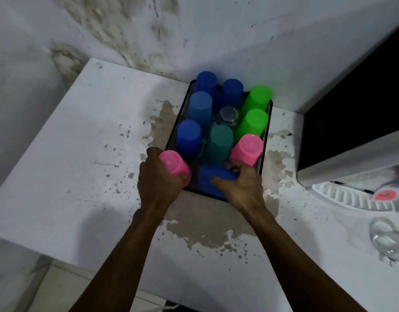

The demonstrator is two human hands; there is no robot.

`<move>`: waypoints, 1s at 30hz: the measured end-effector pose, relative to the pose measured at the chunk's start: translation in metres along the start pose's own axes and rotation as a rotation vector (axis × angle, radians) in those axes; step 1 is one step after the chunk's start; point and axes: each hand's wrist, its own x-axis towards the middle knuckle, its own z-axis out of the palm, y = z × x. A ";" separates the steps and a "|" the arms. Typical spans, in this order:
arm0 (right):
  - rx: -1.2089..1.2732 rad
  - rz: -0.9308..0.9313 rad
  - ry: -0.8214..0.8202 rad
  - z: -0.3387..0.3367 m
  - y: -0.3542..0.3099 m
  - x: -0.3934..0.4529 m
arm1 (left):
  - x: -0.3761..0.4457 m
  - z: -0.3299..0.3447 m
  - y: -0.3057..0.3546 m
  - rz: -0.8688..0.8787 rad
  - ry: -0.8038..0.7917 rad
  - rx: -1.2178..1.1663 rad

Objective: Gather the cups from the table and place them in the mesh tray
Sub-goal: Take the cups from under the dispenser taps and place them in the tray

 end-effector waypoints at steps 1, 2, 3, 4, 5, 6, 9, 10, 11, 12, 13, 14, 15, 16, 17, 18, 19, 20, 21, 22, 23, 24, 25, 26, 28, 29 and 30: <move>-0.047 -0.035 0.023 0.002 -0.002 0.000 | 0.001 0.002 -0.001 0.012 -0.001 -0.005; -0.092 -0.063 0.047 0.005 -0.004 0.001 | 0.003 0.004 -0.003 0.029 0.001 -0.012; -0.123 -0.080 0.069 0.009 -0.006 0.001 | 0.005 0.005 -0.004 0.050 0.003 -0.017; -0.139 -0.095 0.090 0.012 -0.008 0.000 | 0.006 0.006 -0.005 0.080 0.005 -0.019; -0.149 -0.110 0.107 0.015 -0.008 0.000 | 0.007 0.008 -0.006 0.103 0.003 -0.022; -0.156 -0.126 0.122 0.018 -0.009 -0.001 | 0.009 0.009 -0.007 0.115 -0.004 -0.026; -0.170 -0.149 0.155 0.026 -0.011 0.000 | 0.015 0.013 -0.009 0.142 -0.035 -0.018; -0.174 -0.144 0.159 0.028 -0.011 0.000 | 0.016 0.014 -0.009 0.151 -0.045 -0.015; -0.178 -0.138 0.159 0.031 -0.012 0.000 | 0.017 0.015 -0.010 0.158 -0.055 -0.016; -0.183 -0.137 0.157 0.034 -0.013 0.000 | 0.017 0.017 -0.011 0.165 -0.062 -0.016; -0.189 -0.140 0.156 0.038 -0.013 0.001 | 0.018 0.018 -0.012 0.170 -0.067 -0.016; -0.190 -0.149 0.158 0.041 -0.013 0.001 | 0.018 0.018 -0.013 0.177 -0.067 -0.015; -0.183 -0.154 0.161 0.044 -0.012 0.001 | 0.018 0.019 -0.014 0.185 -0.067 -0.018; -0.166 -0.155 0.168 0.047 -0.012 0.000 | 0.018 0.019 -0.016 0.196 -0.065 -0.023; -0.142 -0.155 0.180 0.050 -0.012 0.000 | 0.019 0.020 -0.017 0.211 -0.063 -0.031; -0.111 -0.158 0.197 0.052 -0.011 -0.001 | 0.020 0.020 -0.019 0.230 -0.056 -0.040; -0.073 -0.160 0.218 0.053 -0.011 -0.001 | 0.021 0.020 -0.021 0.251 -0.049 -0.048; -0.030 -0.158 0.235 0.055 -0.009 -0.001 | 0.022 0.020 -0.022 0.270 -0.042 -0.054; 0.009 -0.150 0.245 0.056 -0.008 -0.002 | 0.023 0.021 -0.024 0.280 -0.039 -0.056; 0.040 -0.139 0.252 0.057 -0.007 -0.002 | 0.023 0.021 -0.025 0.284 -0.040 -0.056; 0.060 -0.129 0.259 0.058 -0.007 -0.002 | 0.023 0.022 -0.025 0.285 -0.041 -0.059; 0.074 -0.123 0.266 0.059 -0.005 -0.003 | 0.024 0.022 -0.025 0.287 -0.040 -0.061; 0.085 -0.122 0.269 0.060 -0.004 -0.003 | 0.024 0.023 -0.025 0.288 -0.039 -0.061; 0.091 -0.124 0.269 0.060 -0.003 -0.003 | 0.024 0.024 -0.025 0.289 -0.036 -0.059; 0.091 -0.131 0.265 0.060 -0.001 -0.001 | 0.025 0.024 -0.026 0.291 -0.041 -0.058; 0.090 -0.132 0.262 0.060 0.000 -0.001 | 0.025 0.024 -0.026 0.294 -0.044 -0.058; 0.091 -0.133 0.259 0.060 0.001 -0.001 | 0.024 0.024 -0.026 0.298 -0.043 -0.057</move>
